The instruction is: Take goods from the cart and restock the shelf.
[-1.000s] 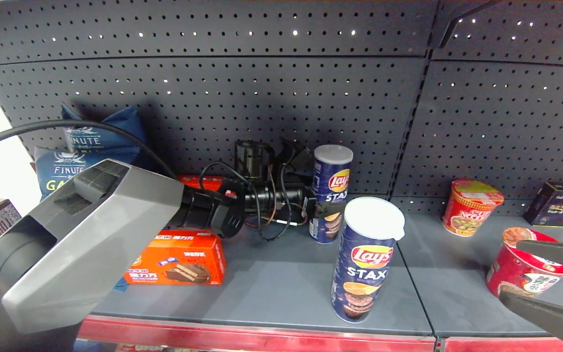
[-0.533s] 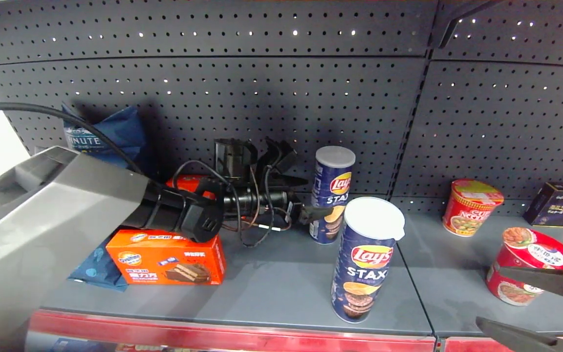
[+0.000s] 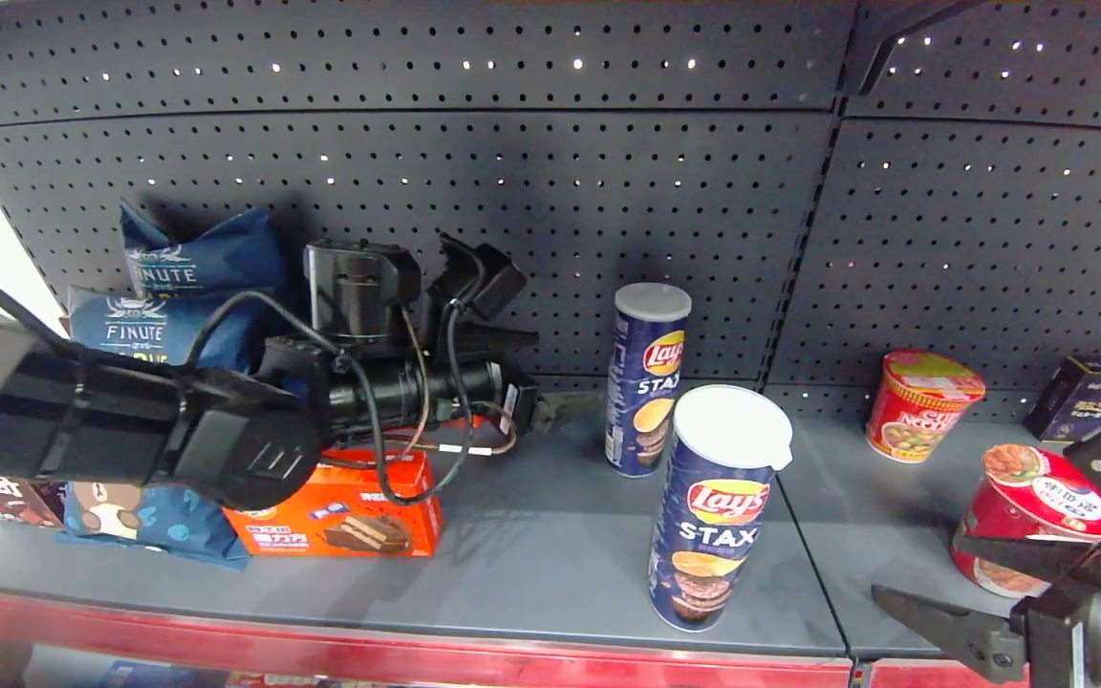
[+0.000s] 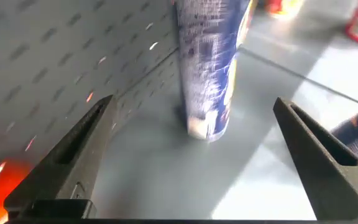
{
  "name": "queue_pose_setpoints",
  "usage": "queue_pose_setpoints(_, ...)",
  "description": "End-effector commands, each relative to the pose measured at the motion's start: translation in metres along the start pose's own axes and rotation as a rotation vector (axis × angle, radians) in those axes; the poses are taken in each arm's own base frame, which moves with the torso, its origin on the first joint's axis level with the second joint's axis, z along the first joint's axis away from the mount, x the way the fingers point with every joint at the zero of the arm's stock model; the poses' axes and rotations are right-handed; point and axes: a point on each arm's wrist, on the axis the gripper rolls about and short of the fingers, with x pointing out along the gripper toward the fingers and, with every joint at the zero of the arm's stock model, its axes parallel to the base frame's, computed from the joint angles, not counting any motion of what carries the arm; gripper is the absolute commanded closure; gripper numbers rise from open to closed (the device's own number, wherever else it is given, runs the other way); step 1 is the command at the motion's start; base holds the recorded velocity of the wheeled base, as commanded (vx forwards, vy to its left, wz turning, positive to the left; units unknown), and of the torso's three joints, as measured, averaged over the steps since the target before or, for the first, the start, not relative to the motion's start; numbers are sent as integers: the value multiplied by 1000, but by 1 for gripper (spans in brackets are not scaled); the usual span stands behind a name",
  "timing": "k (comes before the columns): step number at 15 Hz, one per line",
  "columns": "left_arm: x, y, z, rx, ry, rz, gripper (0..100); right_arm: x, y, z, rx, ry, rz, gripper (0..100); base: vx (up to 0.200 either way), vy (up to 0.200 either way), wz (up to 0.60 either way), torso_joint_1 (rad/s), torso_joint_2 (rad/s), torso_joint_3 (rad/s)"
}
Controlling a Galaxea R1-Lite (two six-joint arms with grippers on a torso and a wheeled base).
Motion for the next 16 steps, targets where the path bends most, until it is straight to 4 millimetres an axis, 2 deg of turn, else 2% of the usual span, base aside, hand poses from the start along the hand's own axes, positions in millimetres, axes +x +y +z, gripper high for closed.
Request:
queue_pose_setpoints(1, -46, -15, 15, -16, -25, 90, 0, 14, 0, -1, 29, 49, -50, 0, 0, 0, 0, 0, 0, 0)
queue_pose_setpoints(2, -70, -24, 13, -76, -13, 179, 0, 17, 0, -2, 60, 64, -76, 0, 0, 0, 0, 0, 0, 0)
queue_pose_setpoints(3, -81, -29, 13, -86, -12, 215, 0, 19, -2, -2, 72, 68, -99, 0, 0, 0, 0, 0, 0, 0)
queue_pose_setpoints(4, -99, -36, 8, -88, 3, 288, 0, 25, -6, -5, 84, 87, -156, 0, 0, 0, 0, 0, 0, 0)
queue_pose_setpoints(7, -119, -42, -7, -95, 49, 435, 0, 35, -2, -4, 74, 102, -146, 0, 0, 0, 0, 0, 0, 0)
queue_pose_setpoints(10, -126, -32, -7, -102, 42, 490, 0, 43, 5, -2, 59, 78, -96, 0, 0, 0, 0, 0, 0, 0)
queue_pose_setpoints(16, -121, -31, -15, -75, 84, 487, 0, 60, 18, 0, 29, 79, -19, 0, 0, 0, 0, 0, 0, 0)
